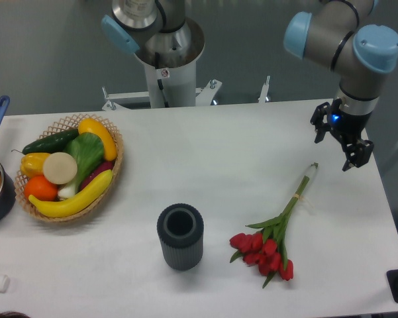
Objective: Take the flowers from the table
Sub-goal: 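Move the open gripper down toward the stems of the red tulips, then close the gripper around the tulip stems, then lift the grasped tulip bouquet up off the table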
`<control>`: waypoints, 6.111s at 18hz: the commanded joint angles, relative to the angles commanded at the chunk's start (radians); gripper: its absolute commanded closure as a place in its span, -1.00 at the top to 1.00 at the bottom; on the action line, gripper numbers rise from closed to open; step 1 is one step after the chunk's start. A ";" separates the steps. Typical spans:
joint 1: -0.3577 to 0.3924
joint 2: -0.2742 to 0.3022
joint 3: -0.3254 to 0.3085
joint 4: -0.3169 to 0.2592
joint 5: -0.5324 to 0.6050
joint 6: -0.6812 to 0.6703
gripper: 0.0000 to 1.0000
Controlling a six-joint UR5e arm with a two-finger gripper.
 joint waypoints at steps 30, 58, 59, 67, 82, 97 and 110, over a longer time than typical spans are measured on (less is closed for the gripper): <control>-0.074 -0.112 -0.077 0.222 -0.107 -0.449 1.00; -0.146 -0.218 -0.080 0.261 -0.075 -0.502 0.51; -0.146 -0.218 -0.080 0.261 -0.075 -0.503 0.35; -0.146 -0.213 -0.074 0.261 -0.075 -0.509 -0.29; -0.127 -0.115 -0.066 0.255 -0.098 -0.526 -0.73; -0.037 0.044 -0.041 0.256 -0.897 -0.790 -0.72; -0.018 0.049 -0.055 0.256 -1.066 -0.835 -0.72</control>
